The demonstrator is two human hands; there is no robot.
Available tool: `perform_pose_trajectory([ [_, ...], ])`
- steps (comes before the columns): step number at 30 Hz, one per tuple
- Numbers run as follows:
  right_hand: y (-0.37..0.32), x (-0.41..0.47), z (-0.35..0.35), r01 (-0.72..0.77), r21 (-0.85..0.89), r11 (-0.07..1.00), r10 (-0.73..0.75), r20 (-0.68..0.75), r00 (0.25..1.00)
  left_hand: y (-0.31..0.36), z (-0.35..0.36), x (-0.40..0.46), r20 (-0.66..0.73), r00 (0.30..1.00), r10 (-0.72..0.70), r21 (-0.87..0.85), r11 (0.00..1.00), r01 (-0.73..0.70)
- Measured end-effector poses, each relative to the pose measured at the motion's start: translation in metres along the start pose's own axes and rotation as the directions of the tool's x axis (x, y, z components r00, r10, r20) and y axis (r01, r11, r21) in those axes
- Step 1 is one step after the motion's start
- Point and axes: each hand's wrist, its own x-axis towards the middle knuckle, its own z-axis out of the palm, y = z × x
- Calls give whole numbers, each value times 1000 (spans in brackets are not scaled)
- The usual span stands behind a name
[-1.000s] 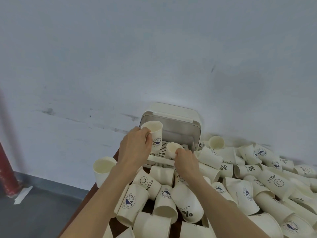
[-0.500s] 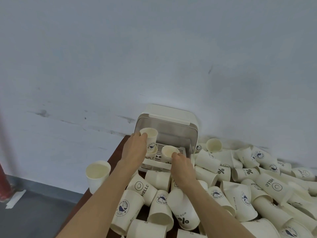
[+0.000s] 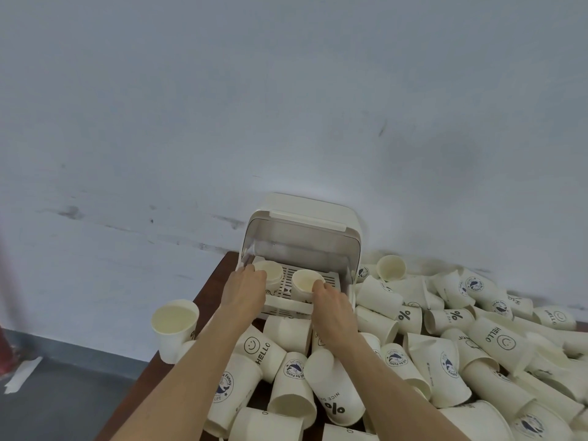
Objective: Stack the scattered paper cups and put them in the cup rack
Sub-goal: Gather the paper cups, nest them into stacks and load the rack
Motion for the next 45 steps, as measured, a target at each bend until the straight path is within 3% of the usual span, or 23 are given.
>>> perform_pose_trajectory([
  [9, 1, -2, 0, -5, 25, 1000, 5, 19, 1000, 8, 2, -9, 28, 999, -21, 40, 999, 20],
  [15, 7, 2, -17, -65, 256, 965, 25, 155, 988, 11, -11, -31, -43, 999, -27, -85, 996, 23],
  [18, 6, -7, -29, -96, 291, 952, 40, 195, 980, 8, -22, -45, -74, 997, -18, -161, 987, 6],
  [31, 15, -108, -105, -16, 446, 895, 53, -71, 996, 60, -78, -116, -261, 965, 36, -485, 859, -163],
  [45, 79, -183, -137, -125, 441, 889, 205, -140, 969, 148, -81, -141, -311, 928, 203, -471, 815, -337],
])
